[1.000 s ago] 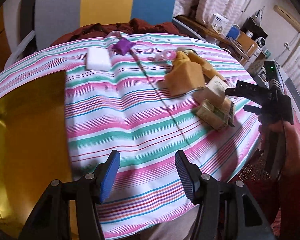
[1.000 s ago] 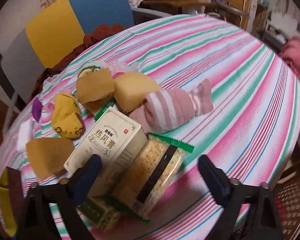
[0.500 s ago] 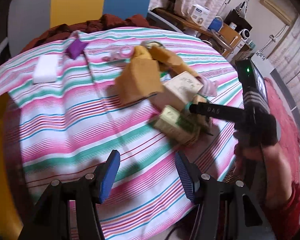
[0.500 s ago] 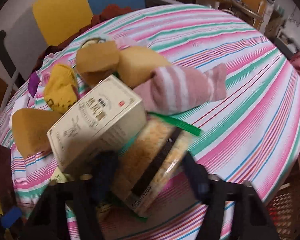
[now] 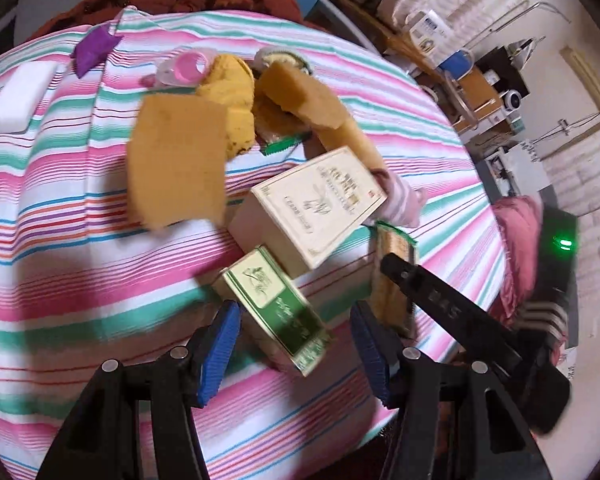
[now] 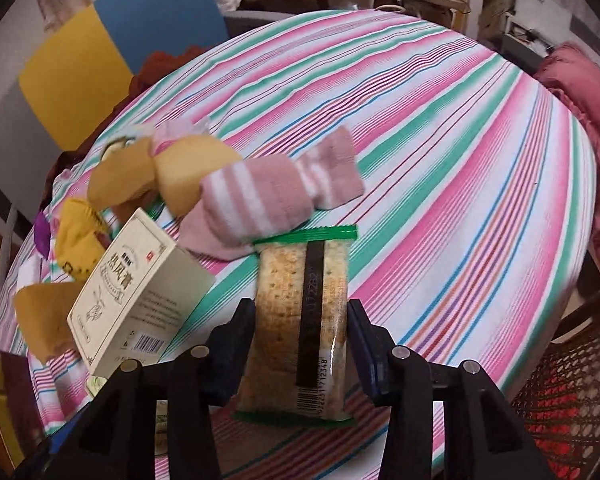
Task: Organize objects
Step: 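Grasp the wrapped cracker snack with the right tool while the left tool grasps the green box, then lift the cracker snack with the right tool while the left tool lifts the green box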
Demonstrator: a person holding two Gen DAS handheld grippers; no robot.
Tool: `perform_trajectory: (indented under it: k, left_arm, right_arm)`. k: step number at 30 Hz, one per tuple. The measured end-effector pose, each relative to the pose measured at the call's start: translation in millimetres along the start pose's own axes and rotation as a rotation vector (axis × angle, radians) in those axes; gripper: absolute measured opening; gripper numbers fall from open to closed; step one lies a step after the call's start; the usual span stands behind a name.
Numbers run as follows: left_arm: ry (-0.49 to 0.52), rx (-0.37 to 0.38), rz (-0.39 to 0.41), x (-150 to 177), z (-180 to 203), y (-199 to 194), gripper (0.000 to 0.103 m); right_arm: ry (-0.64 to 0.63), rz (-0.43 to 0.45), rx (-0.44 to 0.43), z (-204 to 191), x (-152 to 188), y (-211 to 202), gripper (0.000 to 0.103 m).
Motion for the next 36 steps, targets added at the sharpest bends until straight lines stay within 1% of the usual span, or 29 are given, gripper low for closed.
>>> perform_trajectory:
  k: [1, 2, 3, 4, 6, 11, 12, 14, 15, 17, 18, 20, 22, 25, 26, 27, 29, 32, 33, 34, 36]
  left_arm:
    - [0.011, -0.021, -0.009, 0.4, -0.4, 4.8, 0.058]
    - [0.029, -0.051, -0.029, 1.9, -2.0, 10.1, 0.061]
    - [0.044, -0.049, -0.036, 3.5, -3.4, 12.9, 0.062]
    - [0.048, -0.032, -0.025, 4.3, -3.9, 11.4, 0.062]
    - [0.063, -0.023, 0.004, 6.6, -8.9, 4.7, 0.062]
    - [0.096, -0.049, 0.026, 12.1, -26.6, -23.0, 0.061]
    - [0.090, -0.056, 0.033, 13.4, -30.1, -28.1, 0.061]
    - [0.070, -0.078, 0.057, 13.3, -36.5, -37.8, 0.053]
    - [0.063, -0.071, 0.065, 12.8, -35.3, -39.9, 0.053]
    - [0.051, -0.015, 0.081, 10.6, -23.4, -39.7, 0.053]
    - [0.046, -0.006, 0.082, 9.6, -18.6, -38.2, 0.054]
    - [0.024, 0.008, 0.065, 8.1, -4.1, -26.7, 0.055]
    - [0.005, 0.016, 0.025, 6.1, 3.1, -12.3, 0.055]
    - [-0.064, -0.019, -0.014, 5.7, -1.6, 4.8, 0.055]
    - [-0.095, -0.017, -0.020, 5.9, -7.9, 10.3, 0.058]
    - [-0.101, -0.001, -0.005, 4.8, -10.2, 10.0, 0.058]
    - [-0.059, -0.002, 0.004, 3.6, -10.4, 8.8, 0.057]
    - [0.064, -0.051, -0.008, 9.8, -7.8, -0.6, 0.056]
    - [0.085, -0.070, -0.003, 9.8, -8.3, -6.0, 0.055]
    - [0.097, -0.088, 0.001, 11.0, -10.7, -11.5, 0.055]
    - [0.082, -0.101, 0.011, 11.4, -18.9, -22.4, 0.055]
  right_arm:
    - [0.001, 0.002, 0.002, 0.0, 0.2, -0.2, 0.047]
    - [0.001, 0.000, 0.001, 2.2, -3.1, 1.2, 0.047]
    - [-0.001, 0.000, 0.000, 4.7, -3.7, 1.4, 0.047]
    - [-0.004, 0.003, 0.000, 4.0, -3.4, 0.5, 0.047]
    - [-0.011, 0.006, -0.012, -0.8, -5.5, -0.9, 0.047]
    - [-0.037, 0.016, -0.041, -11.9, -6.1, -2.7, 0.047]
    - [-0.041, 0.016, -0.044, -13.1, -8.1, -0.8, 0.047]
    - [-0.049, 0.016, -0.047, -9.3, -4.7, -3.6, 0.047]
    - [-0.052, 0.017, -0.047, -10.3, -4.6, -3.9, 0.047]
    - [-0.056, 0.018, -0.044, -13.1, -7.6, -1.1, 0.047]
    - [-0.058, 0.021, -0.042, -13.4, -7.9, -1.2, 0.047]
    - [-0.053, 0.028, -0.037, -12.2, -8.5, -1.5, 0.047]
    - [-0.037, 0.046, -0.020, -9.2, -12.6, -2.2, 0.047]
    - [-0.009, 0.082, 0.026, -0.9, -17.8, -6.0, 0.047]
    - [0.000, 0.086, 0.035, 1.3, -19.1, -6.0, 0.047]
    - [0.005, 0.083, 0.035, 4.4, -18.8, -6.1, 0.047]
    - [0.007, 0.071, 0.031, 4.4, -19.9, -3.0, 0.047]
    - [0.002, 0.064, 0.013, 4.5, -19.6, -2.7, 0.047]
    - [-0.002, 0.066, 0.008, 2.8, -20.2, -2.8, 0.047]
    - [-0.007, 0.068, 0.005, 3.1, -19.7, -3.8, 0.047]
    - [-0.015, 0.064, -0.007, 3.3, -17.7, -5.3, 0.047]
Point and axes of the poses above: each gripper's, at about its wrist camera, not at the fingertips, and y roughly the way its jaws point, z to its right, x to its underside, the point moved 4 cm from there along y, roughly the way its jaws point, and after that the axes turned 15 degrees about x, right-handed, at the moved point
